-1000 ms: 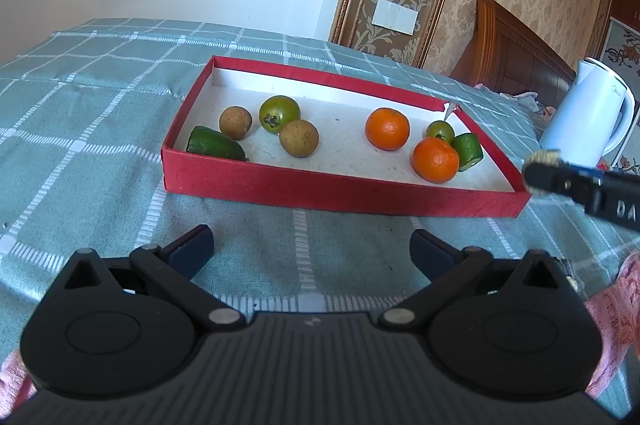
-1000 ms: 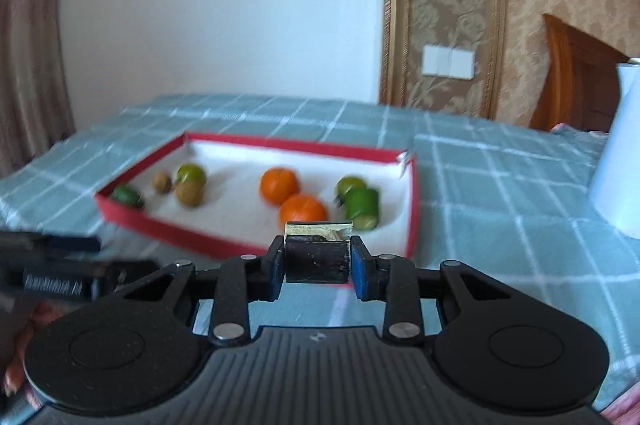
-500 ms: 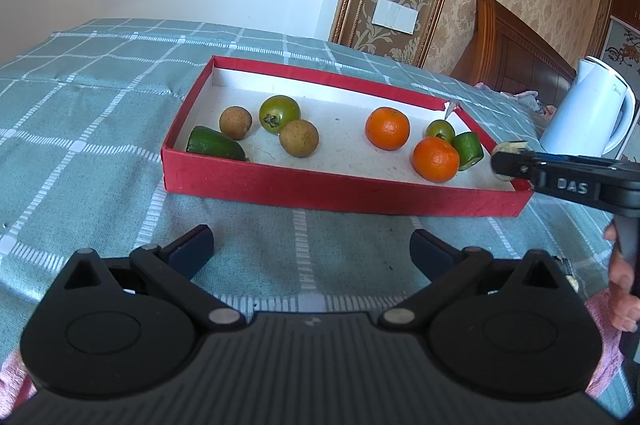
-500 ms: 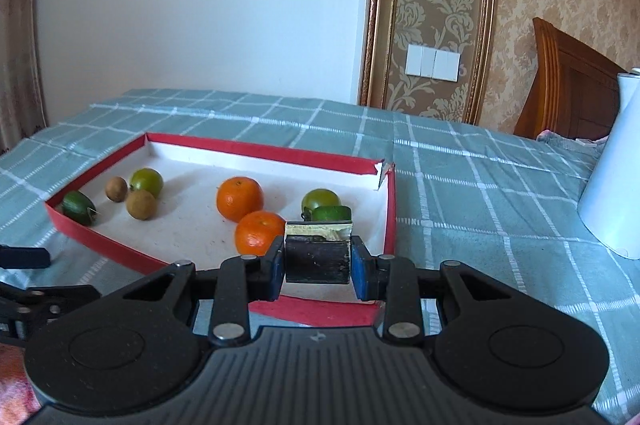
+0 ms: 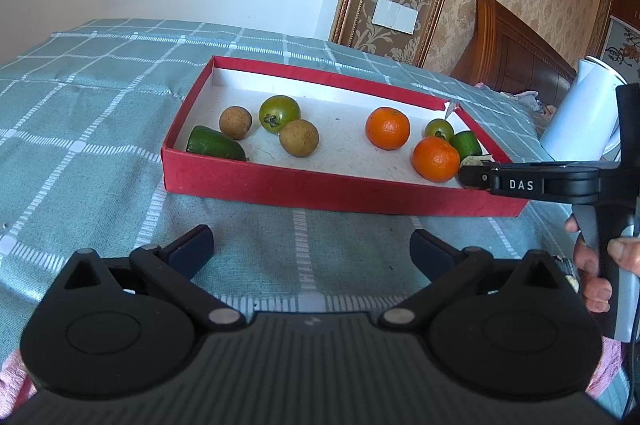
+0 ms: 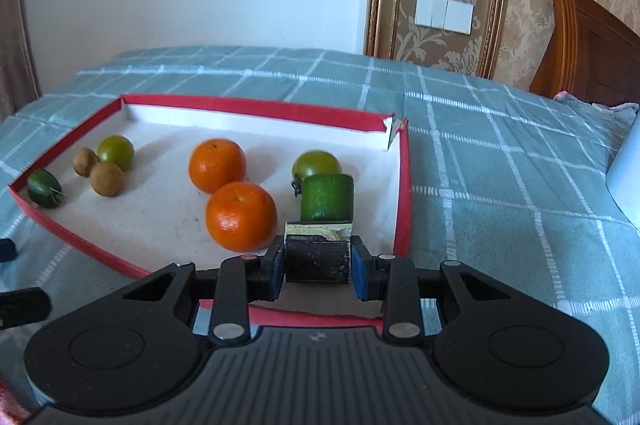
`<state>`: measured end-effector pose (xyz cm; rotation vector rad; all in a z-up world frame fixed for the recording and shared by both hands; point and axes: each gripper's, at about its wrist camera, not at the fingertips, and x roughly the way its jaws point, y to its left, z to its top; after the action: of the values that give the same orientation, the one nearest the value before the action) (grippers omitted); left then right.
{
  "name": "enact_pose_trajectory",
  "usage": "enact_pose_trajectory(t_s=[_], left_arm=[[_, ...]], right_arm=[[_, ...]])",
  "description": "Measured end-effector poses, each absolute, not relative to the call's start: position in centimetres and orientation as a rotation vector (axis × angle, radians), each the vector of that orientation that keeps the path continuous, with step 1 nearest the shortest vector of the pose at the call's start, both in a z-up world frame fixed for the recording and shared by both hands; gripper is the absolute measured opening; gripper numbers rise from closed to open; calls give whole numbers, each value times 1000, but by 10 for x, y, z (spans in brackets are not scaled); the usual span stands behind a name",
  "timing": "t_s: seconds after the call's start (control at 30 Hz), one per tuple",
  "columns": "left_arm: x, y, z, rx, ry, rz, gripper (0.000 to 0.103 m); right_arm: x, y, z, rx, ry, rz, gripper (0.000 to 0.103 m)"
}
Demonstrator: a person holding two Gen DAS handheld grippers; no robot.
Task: Organize fruits
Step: 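Lower the chunk into the tray and open the right gripper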
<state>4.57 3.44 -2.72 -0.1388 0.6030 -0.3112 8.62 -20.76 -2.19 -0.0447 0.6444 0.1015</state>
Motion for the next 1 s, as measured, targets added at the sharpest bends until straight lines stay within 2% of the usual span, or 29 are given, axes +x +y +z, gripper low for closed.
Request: enact_pose_trajectory(t_s=[0.37,0.5,0.57,0.7,0.83,1.0], left_arm=[[46,34,-28,-126,605,-307,103],[47,33,-28,-118,606,-305,103],[46,31,-28,-111,608,-302,103],[42,28,-28,-101,605,-294,103],[20,9,-21,-132,573,-401,103],[-5,-51,-9,73,510,-522,103]], right_arm=[[92,-217,-20,-18,646,137,34],[84,-225,-12,17,607,157,64],[75,-234,-6,47,577,179,66],[61,-255,1,118,509,130,77],[56,-277,9,201,466,70,77],[51,-297,15,279,413,-1,79]])
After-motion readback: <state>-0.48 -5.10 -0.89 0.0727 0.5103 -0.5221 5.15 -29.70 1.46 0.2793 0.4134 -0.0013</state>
